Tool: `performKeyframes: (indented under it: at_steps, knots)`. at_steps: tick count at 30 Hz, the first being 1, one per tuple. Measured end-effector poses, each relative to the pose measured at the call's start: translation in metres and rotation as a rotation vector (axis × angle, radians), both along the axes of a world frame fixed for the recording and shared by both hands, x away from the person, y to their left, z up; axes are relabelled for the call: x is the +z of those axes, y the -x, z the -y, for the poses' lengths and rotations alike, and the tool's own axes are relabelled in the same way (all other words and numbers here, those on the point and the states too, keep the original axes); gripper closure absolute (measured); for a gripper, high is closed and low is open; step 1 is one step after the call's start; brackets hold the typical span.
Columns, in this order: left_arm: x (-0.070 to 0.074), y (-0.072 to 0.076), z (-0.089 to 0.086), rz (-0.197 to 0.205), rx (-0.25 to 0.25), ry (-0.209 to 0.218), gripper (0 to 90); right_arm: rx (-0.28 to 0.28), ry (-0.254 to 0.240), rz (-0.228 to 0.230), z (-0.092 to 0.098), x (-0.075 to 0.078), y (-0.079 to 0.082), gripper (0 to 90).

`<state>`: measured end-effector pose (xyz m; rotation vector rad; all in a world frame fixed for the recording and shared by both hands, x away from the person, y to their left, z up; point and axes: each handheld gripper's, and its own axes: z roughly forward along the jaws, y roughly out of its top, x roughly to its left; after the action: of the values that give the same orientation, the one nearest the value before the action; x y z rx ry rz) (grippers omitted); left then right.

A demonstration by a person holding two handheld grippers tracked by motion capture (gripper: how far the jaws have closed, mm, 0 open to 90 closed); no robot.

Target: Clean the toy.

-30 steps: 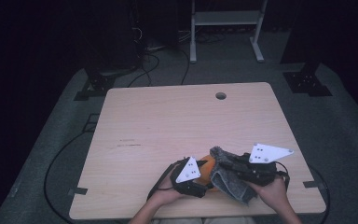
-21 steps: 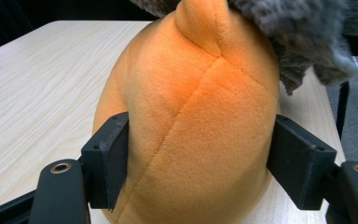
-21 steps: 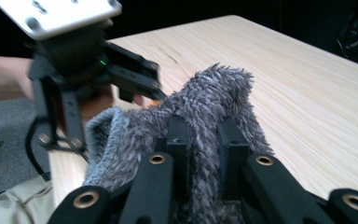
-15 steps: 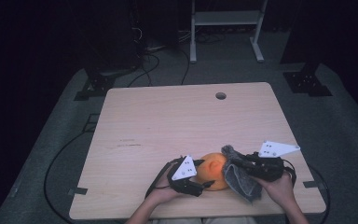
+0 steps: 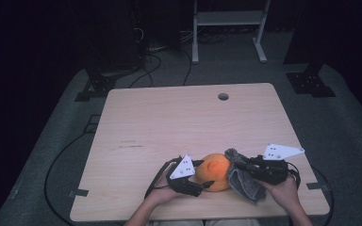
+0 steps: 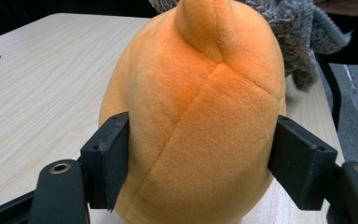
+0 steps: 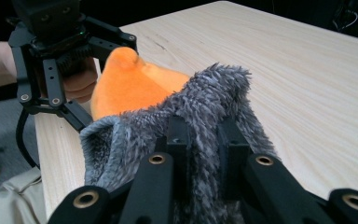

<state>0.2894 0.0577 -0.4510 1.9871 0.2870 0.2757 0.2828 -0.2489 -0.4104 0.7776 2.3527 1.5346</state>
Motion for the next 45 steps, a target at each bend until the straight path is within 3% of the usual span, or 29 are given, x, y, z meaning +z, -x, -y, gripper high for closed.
performKeyframes:
  at_steps: [8, 12, 15, 22, 25, 29, 31, 35, 37, 39, 41, 42, 45]
  knots:
    - [0.000, -0.001, -0.002, -0.010, 0.000, 0.003, 26.7, -0.064, 0.029, -0.023, 0.013, -0.006, -0.004, 77.3]
    - [0.000, -0.002, -0.003, -0.010, -0.003, 0.003, 26.8, -0.023, -0.014, 0.024, 0.003, 0.005, 0.003, 77.4]
    - [0.000, -0.002, -0.003, -0.009, -0.007, 0.001, 26.8, 0.009, 0.012, 0.047, -0.007, 0.007, 0.006, 77.3]
    - [-0.001, -0.002, -0.003, -0.008, -0.008, 0.006, 26.9, -0.029, 0.026, 0.000, 0.004, -0.004, -0.001, 77.3]
    - [-0.002, -0.003, -0.003, -0.012, -0.006, 0.013, 26.9, -0.046, 0.034, 0.007, 0.006, -0.002, 0.001, 77.1]
    - [-0.002, -0.003, -0.003, -0.015, -0.008, 0.015, 26.9, 0.003, -0.006, 0.046, -0.005, 0.007, 0.006, 77.2]
    - [-0.001, -0.003, -0.003, -0.015, -0.012, 0.015, 26.6, 0.028, 0.003, 0.053, -0.012, 0.010, 0.007, 77.2]
    - [0.004, -0.004, -0.001, -0.017, 0.010, 0.000, 13.5, 0.039, 0.012, 0.045, -0.014, 0.004, 0.007, 77.2]
    - [0.006, -0.008, 0.000, -0.048, 0.029, -0.014, 5.1, 0.035, 0.009, 0.039, -0.011, 0.004, 0.007, 77.2]
    - [0.004, -0.011, 0.002, -0.069, 0.023, -0.018, 2.3, 0.037, 0.006, 0.037, -0.011, 0.003, 0.007, 77.2]
    - [-0.002, -0.014, 0.006, -0.113, -0.002, -0.005, 2.3, 0.044, 0.009, 0.040, -0.013, 0.003, 0.008, 77.2]
    - [-0.005, -0.014, 0.007, -0.116, -0.007, -0.004, 2.4, 0.046, 0.011, 0.041, -0.013, 0.003, 0.008, 77.2]
    - [-0.002, -0.010, 0.005, -0.077, 0.001, 0.012, 14.9, 0.041, 0.008, 0.035, -0.010, 0.002, 0.007, 77.1]
